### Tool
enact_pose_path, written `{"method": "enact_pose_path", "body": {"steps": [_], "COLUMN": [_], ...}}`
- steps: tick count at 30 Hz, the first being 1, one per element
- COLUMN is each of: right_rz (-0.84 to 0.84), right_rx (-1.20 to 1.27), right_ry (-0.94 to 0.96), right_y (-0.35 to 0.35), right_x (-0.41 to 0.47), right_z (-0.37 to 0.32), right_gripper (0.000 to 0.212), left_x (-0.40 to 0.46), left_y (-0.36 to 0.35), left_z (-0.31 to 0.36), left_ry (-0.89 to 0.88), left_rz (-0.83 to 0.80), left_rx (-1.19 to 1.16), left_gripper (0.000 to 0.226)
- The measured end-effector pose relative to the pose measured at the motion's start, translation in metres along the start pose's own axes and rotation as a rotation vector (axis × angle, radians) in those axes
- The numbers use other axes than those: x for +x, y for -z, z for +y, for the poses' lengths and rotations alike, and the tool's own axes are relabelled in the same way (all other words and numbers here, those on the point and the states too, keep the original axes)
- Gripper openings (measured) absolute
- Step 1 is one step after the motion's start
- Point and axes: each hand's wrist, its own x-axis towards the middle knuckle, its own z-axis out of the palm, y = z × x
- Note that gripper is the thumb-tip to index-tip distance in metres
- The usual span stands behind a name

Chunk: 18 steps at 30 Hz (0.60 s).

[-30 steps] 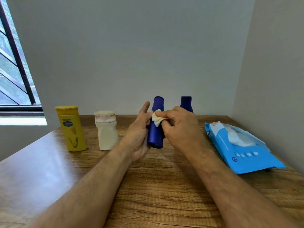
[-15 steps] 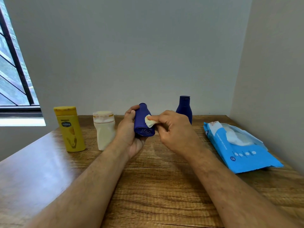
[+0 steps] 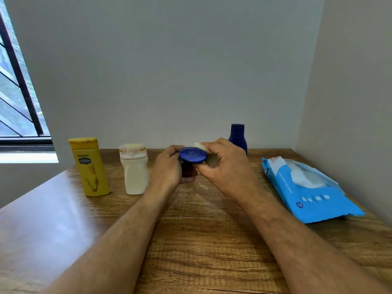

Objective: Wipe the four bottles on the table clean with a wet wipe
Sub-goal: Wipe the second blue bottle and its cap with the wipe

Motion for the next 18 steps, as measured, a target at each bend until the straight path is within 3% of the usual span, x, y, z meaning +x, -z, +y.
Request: {"method": "enact_pose_path", "body": {"steps": [5,8,13,18], "right_rz": [0.015,0.021,0.031,0.095], "right_rx": [-0.004,0.037,0.083,0.087], "right_ry": [-0.009,-0.022,-0.035,-0.027], "right_y": [-0.0009,0.0004,0.0025,0.0027], "right_x": [0.0012,0.0016,0.0037,0.0019], "right_z": [0.0011,0.0016,0.0048,0.0071], "right_gripper": [0.046,0.042,0.039,0.019], "left_x": [-0.0028,-0.0057,-0.003,-0.0003], "left_y": [0.001,0.0017,0.0021,0.0042], "left_z": [-0.0045,-0.0017,-0.0071,-0.0106], "left_ry": [-0.219,-0.312,-0.394,-0.386], "left_rz": [-0.025,-0.025,-0.047,0.011], "left_rx": [0.467,0.353,0.37,0.382], "left_gripper": [0.037,0.049,0.032,0.028]}}
